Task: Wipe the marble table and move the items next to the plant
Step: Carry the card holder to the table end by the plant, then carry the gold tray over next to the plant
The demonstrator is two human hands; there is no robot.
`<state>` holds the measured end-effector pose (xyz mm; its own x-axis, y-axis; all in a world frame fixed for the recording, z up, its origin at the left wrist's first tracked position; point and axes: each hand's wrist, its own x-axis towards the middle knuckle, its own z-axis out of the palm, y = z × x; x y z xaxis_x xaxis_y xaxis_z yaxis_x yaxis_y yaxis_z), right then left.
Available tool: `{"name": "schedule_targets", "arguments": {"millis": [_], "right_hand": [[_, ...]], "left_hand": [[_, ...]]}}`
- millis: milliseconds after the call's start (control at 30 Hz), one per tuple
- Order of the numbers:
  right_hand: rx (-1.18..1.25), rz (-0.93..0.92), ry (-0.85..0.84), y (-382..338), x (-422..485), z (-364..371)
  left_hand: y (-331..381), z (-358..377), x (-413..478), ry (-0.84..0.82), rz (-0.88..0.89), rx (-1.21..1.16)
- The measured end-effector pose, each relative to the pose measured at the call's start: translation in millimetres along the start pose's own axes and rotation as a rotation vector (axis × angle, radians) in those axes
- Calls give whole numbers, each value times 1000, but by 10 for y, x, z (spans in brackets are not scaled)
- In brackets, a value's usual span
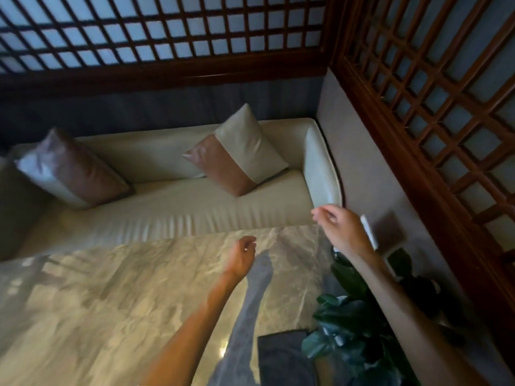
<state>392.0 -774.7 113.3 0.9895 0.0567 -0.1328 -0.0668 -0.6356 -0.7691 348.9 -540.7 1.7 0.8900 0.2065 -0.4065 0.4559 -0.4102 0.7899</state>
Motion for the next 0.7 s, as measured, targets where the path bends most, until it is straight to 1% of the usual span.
{"name": "schedule_targets", "arguments": {"millis": [100,200,333,433,533,700], "right_hand": [[22,-110,-114,-246,-417,619],[71,-99,-270,-415,-948,1302],[43,-34,-474,-445,-1676,2146],[-61,-57,-543,-518,-2227,2556],[-134,-50,-578,-650,-2711,2817],[-191,-17,-571,-867,-3324,3236]], "left_hand": [[-300,-647,-544,139,28,162],[-755,-1233,-1177,283,-18,221],[-1480,-1828,-2017,348,-142,239],[-2062,-2157,-2471,345,-201,279],[-2580,-2426,-2814,268,-253,289],[-3213,-2905,-3295,160,-301,328]]}}
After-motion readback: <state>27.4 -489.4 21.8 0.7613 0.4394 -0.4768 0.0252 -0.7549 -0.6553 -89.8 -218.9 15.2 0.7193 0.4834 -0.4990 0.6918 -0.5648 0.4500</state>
